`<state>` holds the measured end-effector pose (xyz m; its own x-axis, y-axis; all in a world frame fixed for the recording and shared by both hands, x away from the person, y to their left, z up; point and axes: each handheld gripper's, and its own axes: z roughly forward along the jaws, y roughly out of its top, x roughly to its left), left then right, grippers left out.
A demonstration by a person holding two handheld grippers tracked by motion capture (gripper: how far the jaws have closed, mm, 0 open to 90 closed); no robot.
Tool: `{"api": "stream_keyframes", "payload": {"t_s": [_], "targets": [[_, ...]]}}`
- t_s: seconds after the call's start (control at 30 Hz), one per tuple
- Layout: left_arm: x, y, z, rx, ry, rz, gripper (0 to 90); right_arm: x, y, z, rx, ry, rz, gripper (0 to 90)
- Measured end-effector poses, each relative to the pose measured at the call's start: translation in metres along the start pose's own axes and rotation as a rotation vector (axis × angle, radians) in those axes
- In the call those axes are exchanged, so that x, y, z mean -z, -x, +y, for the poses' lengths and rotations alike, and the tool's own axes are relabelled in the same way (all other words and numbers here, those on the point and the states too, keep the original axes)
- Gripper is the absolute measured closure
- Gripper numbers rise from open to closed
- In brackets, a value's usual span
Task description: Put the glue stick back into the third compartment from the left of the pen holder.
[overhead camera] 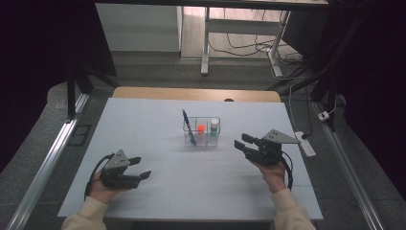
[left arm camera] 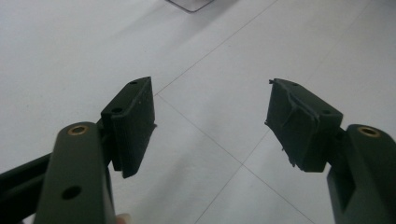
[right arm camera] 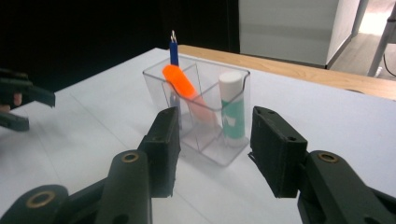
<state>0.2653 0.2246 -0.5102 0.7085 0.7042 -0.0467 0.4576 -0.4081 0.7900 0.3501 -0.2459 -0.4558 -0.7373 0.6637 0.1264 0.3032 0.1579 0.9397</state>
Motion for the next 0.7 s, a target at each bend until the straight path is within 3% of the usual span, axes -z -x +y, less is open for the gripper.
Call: {"api": "stream_keyframes", "payload": {"t_s": [0.4, 0.7], "targets": [[0.000, 0.000, 0.000, 0.005, 0.003, 0.001, 31.9, 0.024, 0.004, -0.020, 0.024, -0.047, -0.002, 51.2], [0.001, 0.000, 0.000, 0.002, 0.005, 0.002, 31.9, 0.033, 0.004, -0.033, 0.043, -0.094, -0.002, 48.6]]}}
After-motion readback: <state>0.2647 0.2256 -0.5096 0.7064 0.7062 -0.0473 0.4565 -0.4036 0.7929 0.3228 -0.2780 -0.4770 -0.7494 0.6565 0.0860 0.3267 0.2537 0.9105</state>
